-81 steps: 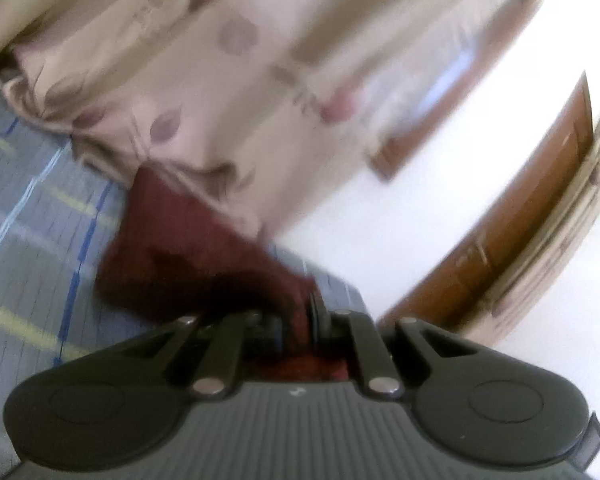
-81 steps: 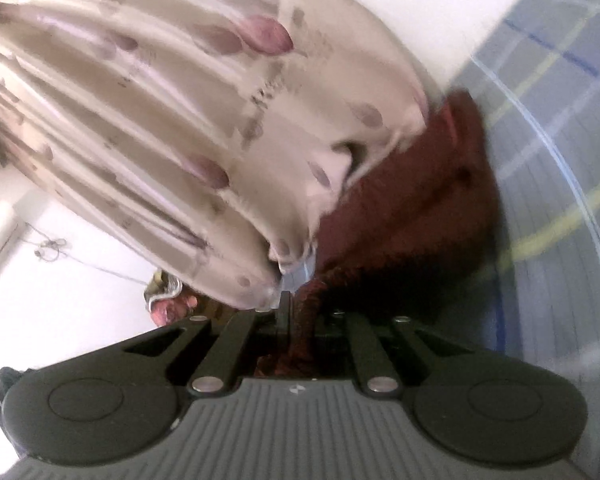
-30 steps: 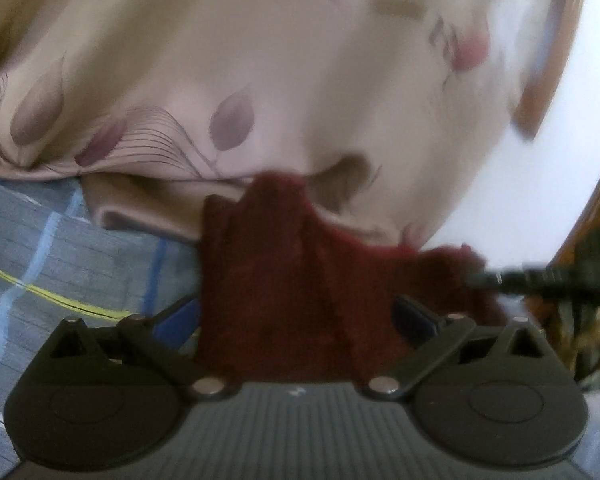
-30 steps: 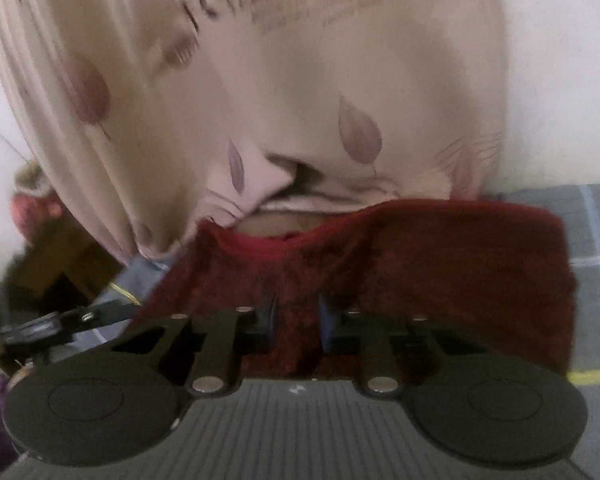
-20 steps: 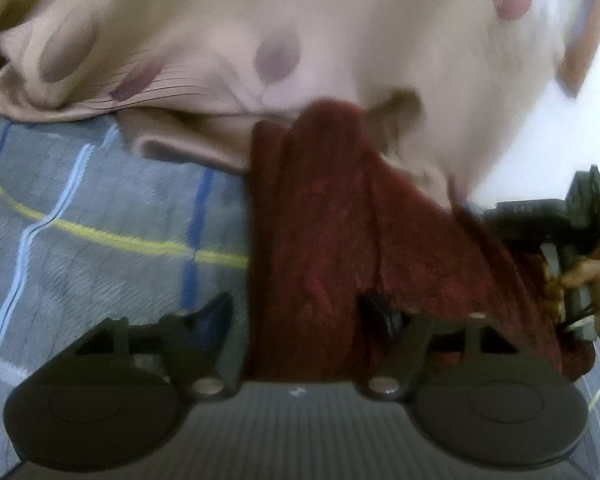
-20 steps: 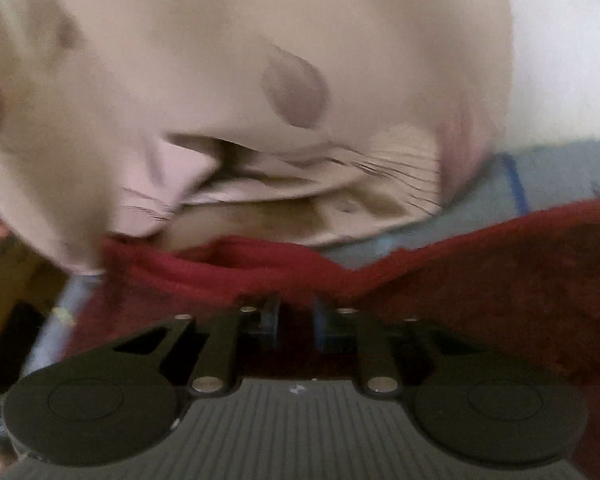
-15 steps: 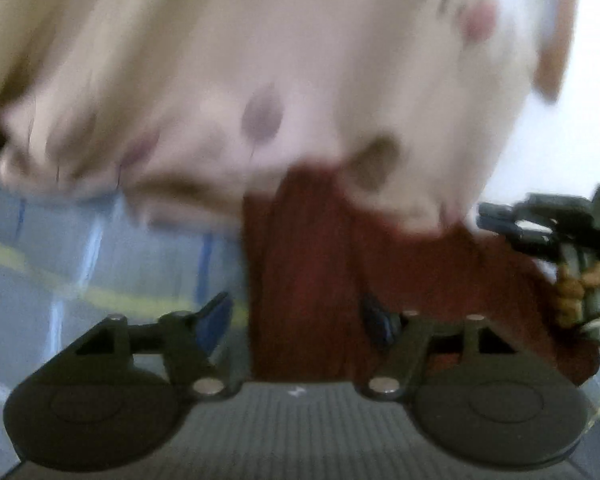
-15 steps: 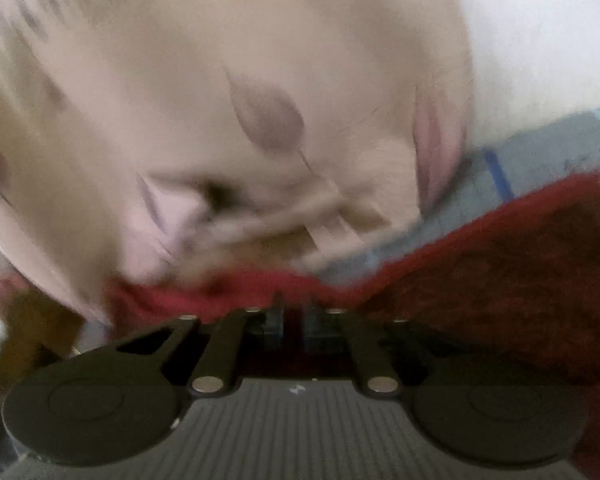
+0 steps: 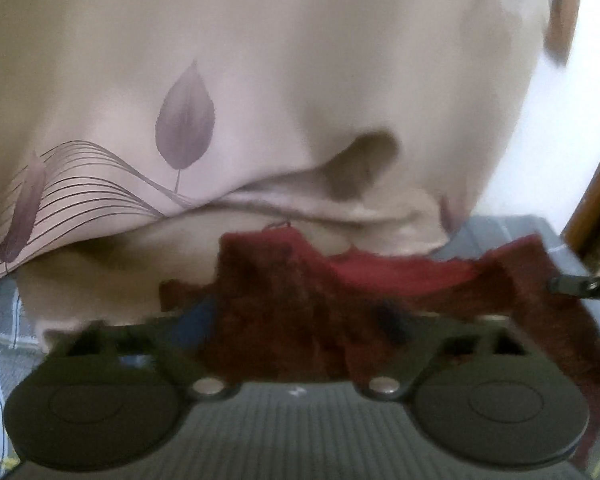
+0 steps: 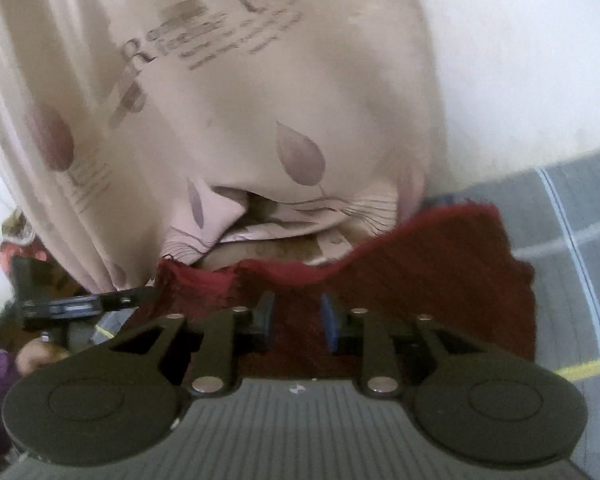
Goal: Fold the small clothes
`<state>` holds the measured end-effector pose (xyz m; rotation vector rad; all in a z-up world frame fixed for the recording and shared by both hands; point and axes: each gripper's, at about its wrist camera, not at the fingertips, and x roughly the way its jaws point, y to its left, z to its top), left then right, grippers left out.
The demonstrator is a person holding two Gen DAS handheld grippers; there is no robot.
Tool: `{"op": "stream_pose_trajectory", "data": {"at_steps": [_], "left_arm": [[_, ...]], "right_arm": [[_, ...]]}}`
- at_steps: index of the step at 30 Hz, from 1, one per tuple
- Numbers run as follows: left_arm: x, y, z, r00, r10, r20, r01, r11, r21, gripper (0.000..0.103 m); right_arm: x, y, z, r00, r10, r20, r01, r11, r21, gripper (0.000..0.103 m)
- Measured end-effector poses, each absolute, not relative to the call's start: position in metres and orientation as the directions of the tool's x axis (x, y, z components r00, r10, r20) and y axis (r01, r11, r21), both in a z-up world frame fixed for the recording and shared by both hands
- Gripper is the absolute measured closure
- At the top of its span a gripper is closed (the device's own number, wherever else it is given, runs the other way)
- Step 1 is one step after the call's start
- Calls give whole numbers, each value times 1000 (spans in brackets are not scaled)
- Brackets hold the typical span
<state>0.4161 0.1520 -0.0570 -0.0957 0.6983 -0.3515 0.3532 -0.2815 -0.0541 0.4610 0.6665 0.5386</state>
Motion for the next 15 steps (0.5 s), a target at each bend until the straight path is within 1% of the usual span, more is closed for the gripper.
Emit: {"op": "stream_pose_trajectory", "data": {"at_steps": [1,3,5,8,9,10,11,13,14,15], "left_arm": [[415,151,-57,717,-317,-621,264,948,-178,81],[407,156,-54,746,-290,-599,234,957,-171,81],[403,166,-53,758,-235,-608,181,972,-150,81],[400,190,-59,764,-188,-618,92,979,-184,81],[398,196,-61,768,-179,-615,68,978,-200,81],[396,201,-63,772,-208,-601,72,967,-243,81],[395,199,-65,776,-217,-593,83,966,-245,80],[392,184,-63,786,-151,-600,87,987,-135,79],[391,179,-62,783,-124,-610,76,992,-104,71],[391,177,-60,777,-111,-620,63,993,-98,66]], "right_arm": [[353,-283,-58,660,601,-451,-310,765,565,69],[352,-289,-64,662,598,-452,-296,763,575,66],[355,-290,-72,659,590,-465,-281,768,576,67],[357,-292,-78,665,590,-458,-271,762,588,68],[358,-293,-79,670,581,-463,-259,767,588,68],[360,-293,-80,667,574,-475,-251,773,582,66],[363,-291,-82,662,569,-489,-249,781,572,66],[366,-290,-85,661,550,-510,-236,798,554,66],[367,-291,-85,659,547,-515,-227,798,557,66],[369,-292,-84,658,544,-521,-216,799,561,66]]}}
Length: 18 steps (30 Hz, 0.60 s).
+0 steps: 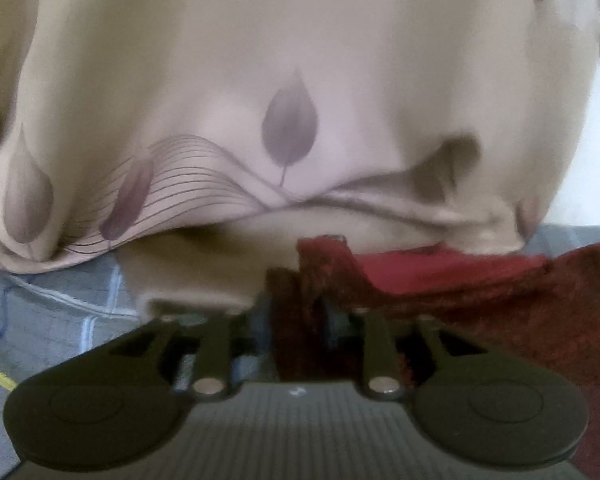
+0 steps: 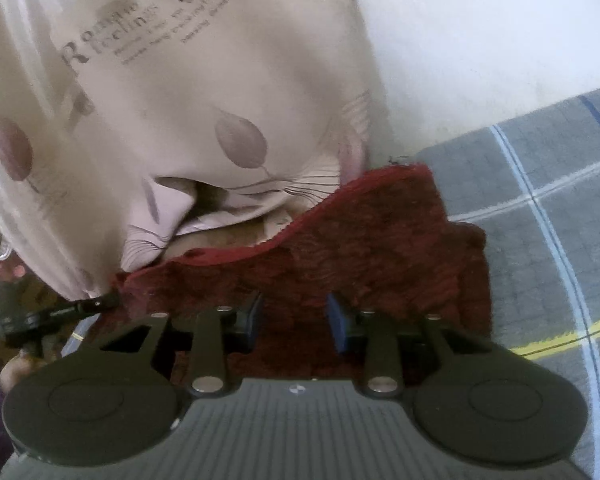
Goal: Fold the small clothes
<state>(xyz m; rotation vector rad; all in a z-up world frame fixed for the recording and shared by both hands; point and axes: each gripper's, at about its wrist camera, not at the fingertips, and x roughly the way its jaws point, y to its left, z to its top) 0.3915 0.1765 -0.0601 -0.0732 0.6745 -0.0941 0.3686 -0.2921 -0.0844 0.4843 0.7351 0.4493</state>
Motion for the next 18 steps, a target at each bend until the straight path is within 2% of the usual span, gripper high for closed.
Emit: {"op": "stream_pose_trajectory", "data": {"at_steps": [2,5,8,10,11,12,14,15,16,17,18], "left_arm": [[391,172,-57,780,-120,-615,70,992,-105,36],[389,167,-53,805,-122,-580,69,991,-114,16],[391,159,-65,773,-65,-631,27,997,-70,15],[387,159,-77,772,-49,-634,28,999,-42,15],[383,163,-81,786,-51,-617,23,998,-53,14],[381,168,-82,792,-63,-607,20,997,-77,14],[379,178,-80,794,-68,-604,-7,993,-121,14],[375,182,-76,802,-71,-594,-17,990,-141,15],[369,188,-70,816,-82,-572,-23,984,-174,15],[362,192,-65,829,-105,-550,-17,977,-212,15],[354,196,-59,838,-122,-531,-12,970,-243,15]], "right_arm": [[367,-294,-79,672,538,-509,-197,793,577,63],[364,-293,-64,692,553,-464,-235,780,580,61],[372,-285,-61,706,502,-499,-254,838,484,59],[385,-287,-77,685,454,-570,-209,872,443,59],[391,-291,-87,673,437,-597,-180,879,441,67],[391,-299,-94,683,441,-582,-174,872,457,74],[393,-314,-96,676,450,-583,-125,851,511,96],[392,-321,-95,677,455,-578,-98,835,542,99],[384,-329,-92,689,459,-561,-74,815,575,98],[374,-335,-86,713,458,-531,-68,799,597,86],[360,-339,-76,739,442,-508,-74,803,592,79]]}}
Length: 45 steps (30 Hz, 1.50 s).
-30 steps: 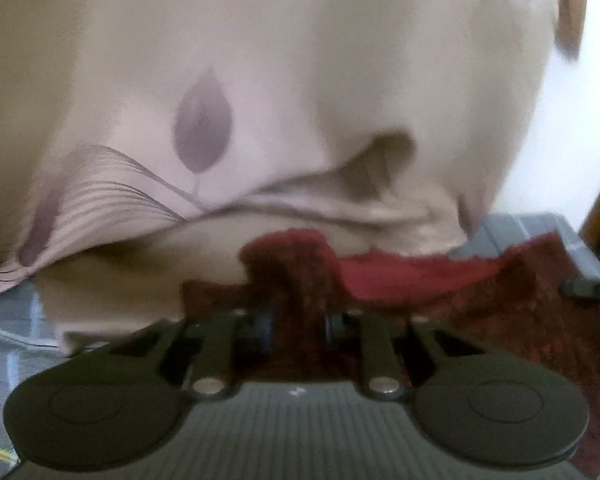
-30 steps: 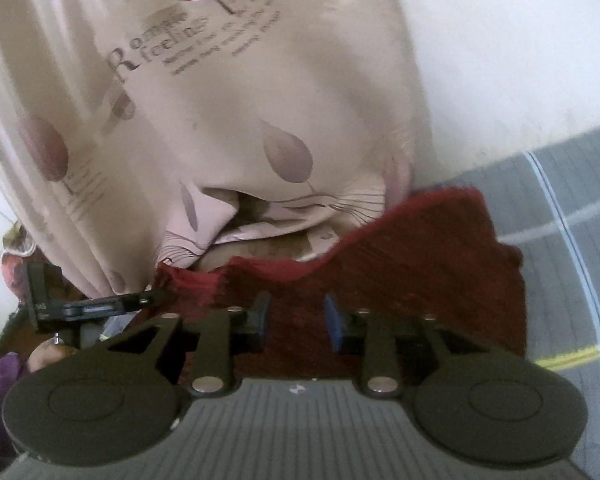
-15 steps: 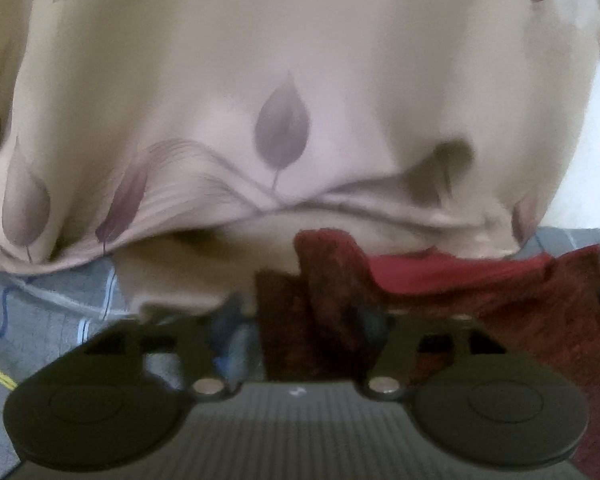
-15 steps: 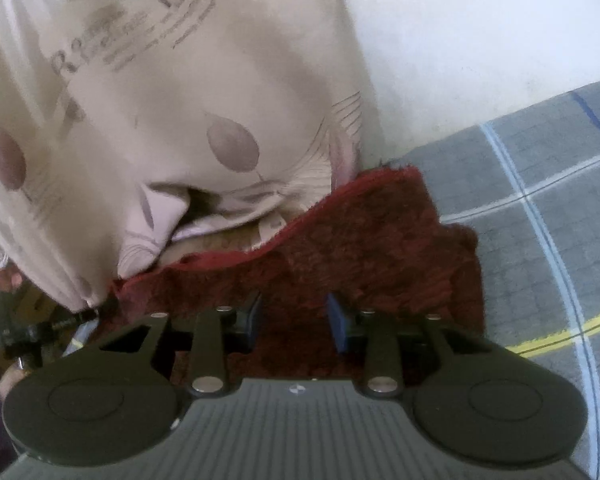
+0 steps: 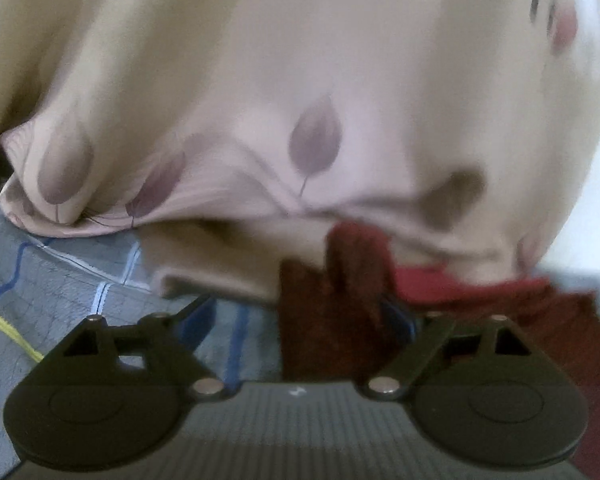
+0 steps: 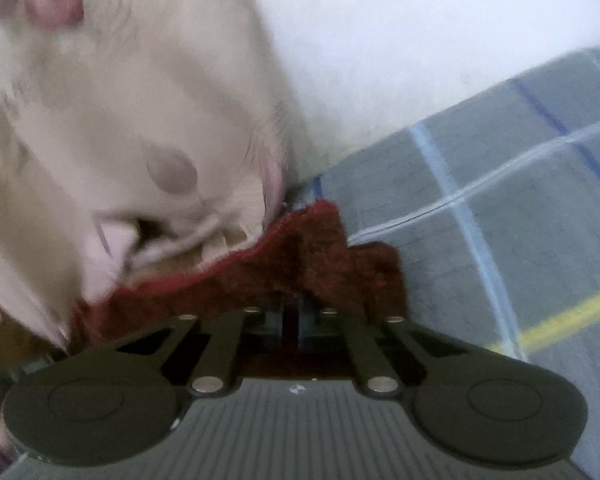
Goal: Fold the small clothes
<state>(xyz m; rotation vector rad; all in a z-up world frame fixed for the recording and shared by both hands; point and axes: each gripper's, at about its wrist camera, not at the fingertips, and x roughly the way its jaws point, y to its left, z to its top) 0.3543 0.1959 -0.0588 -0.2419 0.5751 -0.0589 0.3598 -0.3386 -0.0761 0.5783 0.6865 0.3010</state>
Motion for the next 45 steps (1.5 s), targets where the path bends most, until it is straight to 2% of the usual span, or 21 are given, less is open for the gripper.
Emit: {"op": "stream_pose_trajectory", "data": {"at_steps": [1,5,9,11,13,15,17,19,21,24,29,30,32,37,40,45], "left_arm": [[346,198,-53,844,-130,-521,-17,964,-267,15],[298,194,-39,862,-197,-466,42,946,-321,15],[255,183,-47,831,-219,-511,72,954,-292,15],[241,182,-54,813,-210,-543,61,958,-278,15],[229,187,-60,796,-201,-571,42,959,-279,15],[219,194,-62,789,-169,-591,11,966,-260,15],[210,204,-60,790,-149,-594,-22,963,-270,15],[204,213,-57,801,-188,-569,-12,944,-329,15],[201,215,-56,808,-200,-555,-9,936,-351,15],[205,209,-60,799,-226,-557,19,936,-352,15],[210,195,-65,774,-231,-590,39,947,-320,15],[211,196,-65,774,-248,-582,51,942,-332,15],[216,198,-65,770,-301,-563,83,921,-380,15],[253,205,-70,739,-404,-539,171,886,-430,14],[289,216,-87,668,-494,-556,191,837,-513,14],[322,221,-101,617,-552,-561,234,809,-539,14]], "right_arm": [[344,-339,-67,756,428,-495,-92,819,567,71],[270,-319,-40,755,490,-435,-285,843,455,70],[222,-287,-54,707,431,-561,-363,902,235,70],[219,-284,-70,691,356,-629,-320,931,175,76],[213,-289,-80,699,340,-629,-304,938,168,87],[213,-288,-80,706,321,-631,-315,941,126,88],[215,-286,-76,698,309,-645,-308,944,119,89],[213,-284,-69,699,292,-653,-298,949,106,89],[200,-283,-61,719,314,-620,-302,945,129,86],[187,-277,-59,742,317,-591,-295,946,137,79],[175,-287,-60,763,316,-564,-243,949,203,79],[171,-290,-60,771,309,-557,-226,950,215,78],[167,-295,-59,779,299,-551,-203,952,230,68],[165,-304,-61,787,309,-535,-169,940,295,66],[166,-303,-61,795,308,-522,-163,938,306,64],[167,-296,-60,808,315,-498,-173,934,312,53]]}}
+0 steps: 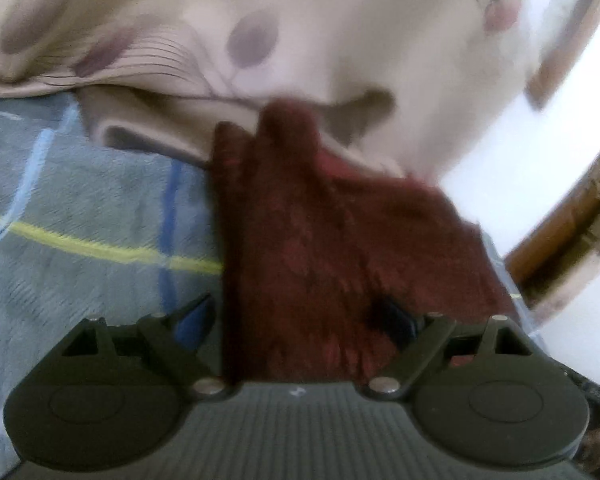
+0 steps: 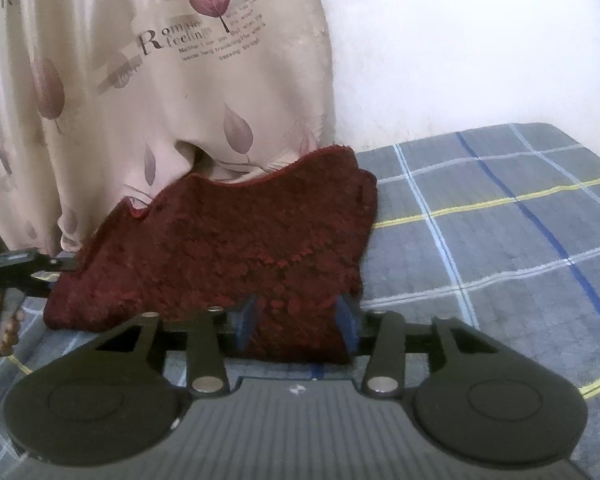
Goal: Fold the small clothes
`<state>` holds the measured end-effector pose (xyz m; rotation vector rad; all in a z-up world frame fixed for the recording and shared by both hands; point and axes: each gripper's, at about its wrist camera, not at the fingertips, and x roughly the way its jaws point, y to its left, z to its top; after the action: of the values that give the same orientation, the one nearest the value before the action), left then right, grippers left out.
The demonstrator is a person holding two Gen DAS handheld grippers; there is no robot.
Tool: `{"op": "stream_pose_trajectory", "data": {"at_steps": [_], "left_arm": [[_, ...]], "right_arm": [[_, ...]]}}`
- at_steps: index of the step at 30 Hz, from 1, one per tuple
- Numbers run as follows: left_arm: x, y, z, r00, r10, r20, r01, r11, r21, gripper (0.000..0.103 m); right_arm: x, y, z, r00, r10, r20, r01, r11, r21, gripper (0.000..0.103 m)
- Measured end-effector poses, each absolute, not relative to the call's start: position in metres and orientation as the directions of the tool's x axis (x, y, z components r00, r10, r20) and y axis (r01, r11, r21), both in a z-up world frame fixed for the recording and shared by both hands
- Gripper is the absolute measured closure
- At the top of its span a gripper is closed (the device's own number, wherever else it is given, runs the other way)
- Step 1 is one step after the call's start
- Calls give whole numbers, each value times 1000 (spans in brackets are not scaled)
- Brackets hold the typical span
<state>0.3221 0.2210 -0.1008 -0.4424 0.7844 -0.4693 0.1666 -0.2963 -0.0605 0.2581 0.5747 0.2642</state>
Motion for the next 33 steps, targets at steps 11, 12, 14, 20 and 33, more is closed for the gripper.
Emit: {"op": "stream_pose_trajectory", "data": {"at_steps": [11,12,14,20,33], "left_arm": [[378,241,-122,480,-773,-416,368,607,-704,15],[382,240,-121,469,-780,-414,380,602,-703,15],[391,236,-121,449,-790,-419,408,598,-690,15],[391,218,-116,471,-739,-481,410,667,-622,40],[368,181,-71,568,-564,-600,321,822,-470,41]], "right_arm": [[167,-277,-62,805,347,-481,-196,921,335,48],[166,-274,-62,804,351,-480,-203,920,334,48],[163,-271,-60,804,358,-475,-209,918,338,48],[161,-264,-44,810,427,-402,-265,878,399,44],[269,-188,-39,725,518,-453,-361,847,390,97]]}}
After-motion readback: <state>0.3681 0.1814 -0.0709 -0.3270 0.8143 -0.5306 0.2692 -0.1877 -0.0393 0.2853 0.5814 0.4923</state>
